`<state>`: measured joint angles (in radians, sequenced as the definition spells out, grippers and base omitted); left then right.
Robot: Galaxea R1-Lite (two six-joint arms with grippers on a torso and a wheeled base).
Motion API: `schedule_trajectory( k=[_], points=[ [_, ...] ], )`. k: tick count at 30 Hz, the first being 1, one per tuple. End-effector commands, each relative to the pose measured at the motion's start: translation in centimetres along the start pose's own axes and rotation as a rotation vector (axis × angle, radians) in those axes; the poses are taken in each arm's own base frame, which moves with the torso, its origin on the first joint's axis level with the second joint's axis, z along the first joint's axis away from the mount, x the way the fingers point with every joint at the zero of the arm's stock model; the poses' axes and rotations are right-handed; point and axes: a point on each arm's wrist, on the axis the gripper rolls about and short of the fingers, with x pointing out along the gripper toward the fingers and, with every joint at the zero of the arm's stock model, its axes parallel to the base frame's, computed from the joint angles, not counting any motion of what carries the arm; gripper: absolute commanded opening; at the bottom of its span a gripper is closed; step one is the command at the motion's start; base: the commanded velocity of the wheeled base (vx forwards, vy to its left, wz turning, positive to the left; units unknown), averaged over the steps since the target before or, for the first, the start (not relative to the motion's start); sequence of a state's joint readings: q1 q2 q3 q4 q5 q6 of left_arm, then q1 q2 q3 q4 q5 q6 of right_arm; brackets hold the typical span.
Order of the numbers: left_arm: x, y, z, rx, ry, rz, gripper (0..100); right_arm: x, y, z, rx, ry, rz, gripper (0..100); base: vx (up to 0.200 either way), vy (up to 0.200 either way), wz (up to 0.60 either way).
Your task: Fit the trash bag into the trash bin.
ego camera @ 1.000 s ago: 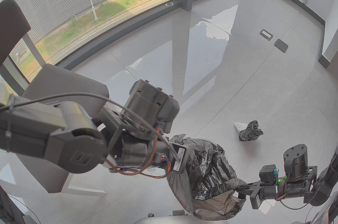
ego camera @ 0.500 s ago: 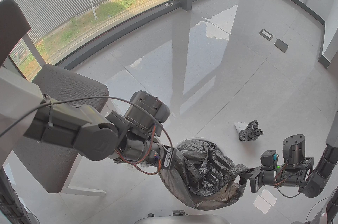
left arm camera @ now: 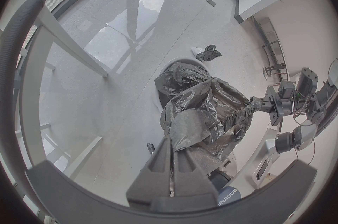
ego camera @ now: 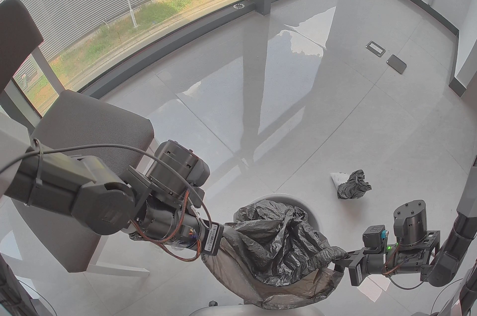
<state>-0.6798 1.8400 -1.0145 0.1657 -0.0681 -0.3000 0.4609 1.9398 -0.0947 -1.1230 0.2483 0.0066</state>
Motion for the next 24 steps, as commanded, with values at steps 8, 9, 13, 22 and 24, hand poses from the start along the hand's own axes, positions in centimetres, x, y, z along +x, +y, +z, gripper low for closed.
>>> schedule_trajectory(
  k=[8, 9, 13, 22, 24],
  points=[
    [4.9, -0.7, 4.1, -0.017, -0.017, -0.003, 0, 1.3, -3.2, 0.5, 0.08, -0.013, -0.091, 0, 0.0, 0.0, 0.0],
    [5.2, -0.6, 4.2, -0.02, -0.018, -0.002, 0, 1.6, -3.6, 0.6, 0.088, -0.015, -0.1, 0, 0.0, 0.0, 0.0],
    [5.7, -0.1, 4.4, -0.038, -0.013, 0.011, 0, 2.7, -5.2, 1.1, 0.112, -0.034, -0.133, 0, 0.0, 0.0, 0.0],
    [4.3, 0.9, 1.4, -0.047, 0.053, 0.044, 0, 5.0, -6.6, 1.7, 0.116, -0.046, -0.143, 0, 0.0, 0.0, 0.0],
    [3.6, 1.9, 0.7, -0.07, 0.062, 0.061, 0, 6.0, -6.2, 2.1, 0.098, -0.047, -0.122, 0, 0.0, 0.0, 0.0]
  ],
)
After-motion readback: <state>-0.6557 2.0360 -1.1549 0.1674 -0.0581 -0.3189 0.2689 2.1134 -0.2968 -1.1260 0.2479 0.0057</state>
